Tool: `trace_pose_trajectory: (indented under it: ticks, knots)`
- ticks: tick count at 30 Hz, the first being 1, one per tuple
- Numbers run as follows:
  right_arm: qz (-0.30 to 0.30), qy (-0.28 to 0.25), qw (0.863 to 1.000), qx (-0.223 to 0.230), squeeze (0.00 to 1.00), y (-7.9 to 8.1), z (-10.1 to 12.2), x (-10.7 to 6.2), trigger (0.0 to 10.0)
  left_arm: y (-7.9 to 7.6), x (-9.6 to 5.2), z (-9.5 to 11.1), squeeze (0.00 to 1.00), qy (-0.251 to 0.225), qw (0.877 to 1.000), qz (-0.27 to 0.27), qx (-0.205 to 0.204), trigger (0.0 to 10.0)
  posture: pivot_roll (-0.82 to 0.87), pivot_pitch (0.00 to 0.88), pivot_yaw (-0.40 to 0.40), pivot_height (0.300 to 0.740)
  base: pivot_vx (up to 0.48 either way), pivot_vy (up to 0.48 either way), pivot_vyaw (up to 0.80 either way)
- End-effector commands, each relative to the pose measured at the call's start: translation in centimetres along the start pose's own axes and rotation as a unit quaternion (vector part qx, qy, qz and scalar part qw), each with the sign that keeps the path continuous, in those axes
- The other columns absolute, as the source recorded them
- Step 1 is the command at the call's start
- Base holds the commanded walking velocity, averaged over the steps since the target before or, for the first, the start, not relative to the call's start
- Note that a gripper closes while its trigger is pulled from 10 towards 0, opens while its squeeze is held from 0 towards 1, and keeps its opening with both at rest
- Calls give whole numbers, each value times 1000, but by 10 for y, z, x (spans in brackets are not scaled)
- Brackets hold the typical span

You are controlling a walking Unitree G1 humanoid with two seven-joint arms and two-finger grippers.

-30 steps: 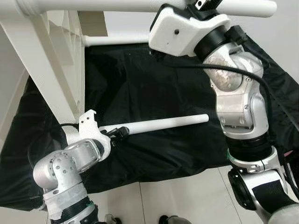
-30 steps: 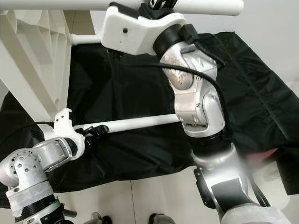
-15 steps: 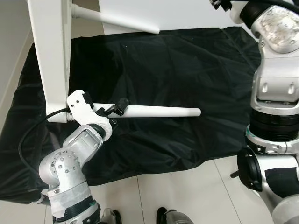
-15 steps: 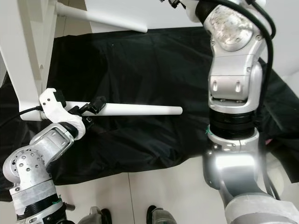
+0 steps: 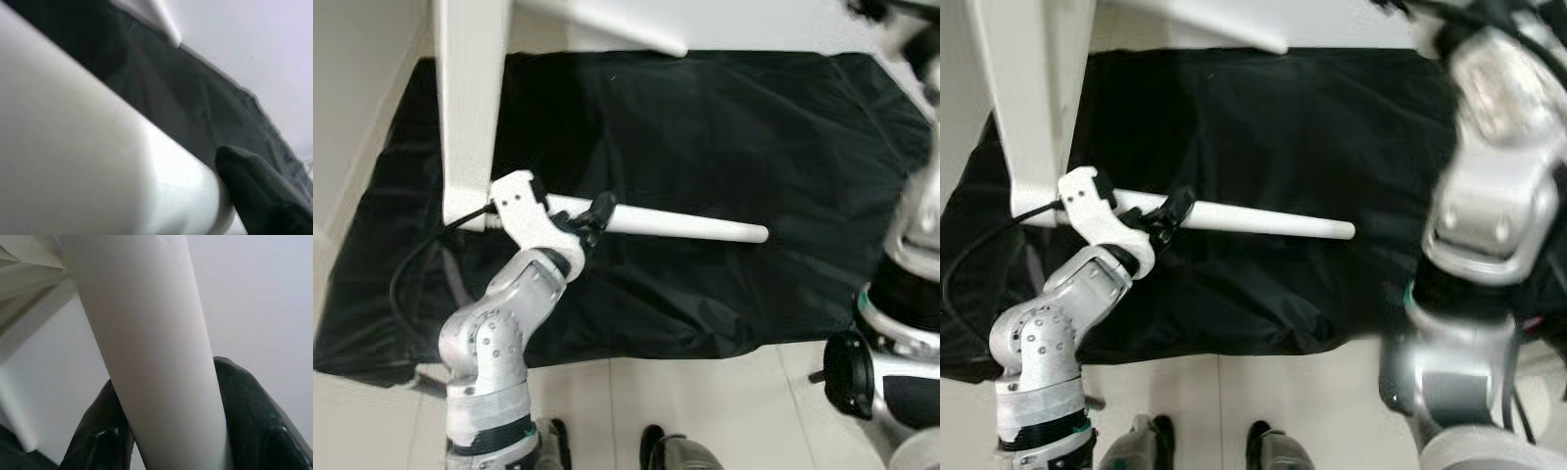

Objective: Building children table

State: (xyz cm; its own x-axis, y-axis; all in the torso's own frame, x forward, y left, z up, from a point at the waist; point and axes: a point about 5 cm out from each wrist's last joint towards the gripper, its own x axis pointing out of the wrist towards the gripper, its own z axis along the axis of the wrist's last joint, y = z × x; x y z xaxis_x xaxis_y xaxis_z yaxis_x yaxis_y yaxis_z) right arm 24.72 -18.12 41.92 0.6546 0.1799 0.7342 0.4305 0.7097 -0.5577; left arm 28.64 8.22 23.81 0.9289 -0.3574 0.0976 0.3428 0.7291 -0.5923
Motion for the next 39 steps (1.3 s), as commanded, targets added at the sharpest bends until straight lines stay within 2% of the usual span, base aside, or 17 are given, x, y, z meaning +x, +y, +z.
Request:
trace_pose_trajectory:
  ticks: [1, 4, 6, 9, 39]
  knots:
    - [38, 55, 994, 89, 0, 27, -28, -15, 0, -75, -6, 7, 0, -78, 971, -207, -94, 0, -103, 199, 54, 740, 0, 0, 0]
    - [38, 55, 994, 89, 0, 27, -28, -15, 0, -75, -6, 7, 0, -78, 971, -207, -94, 0, -103, 199, 54, 740, 0, 0, 0]
    - [81, 52, 993, 68, 0, 40, -38, -28, 0, -80, -11, 4, 0, -85, 971, -213, -66, 0, -97, 203, 46, 740, 0, 0, 0]
    - [83, 61, 991, 82, 0, 44, -46, -34, 0, -81, -11, 7, 0, -97, 972, -209, -54, 0, -97, 203, 46, 740, 0, 0, 0]
    - [83, 61, 991, 82, 0, 44, -46, -34, 0, -81, -11, 7, 0, -97, 972, -209, -54, 0, -97, 203, 46, 740, 0, 0, 0]
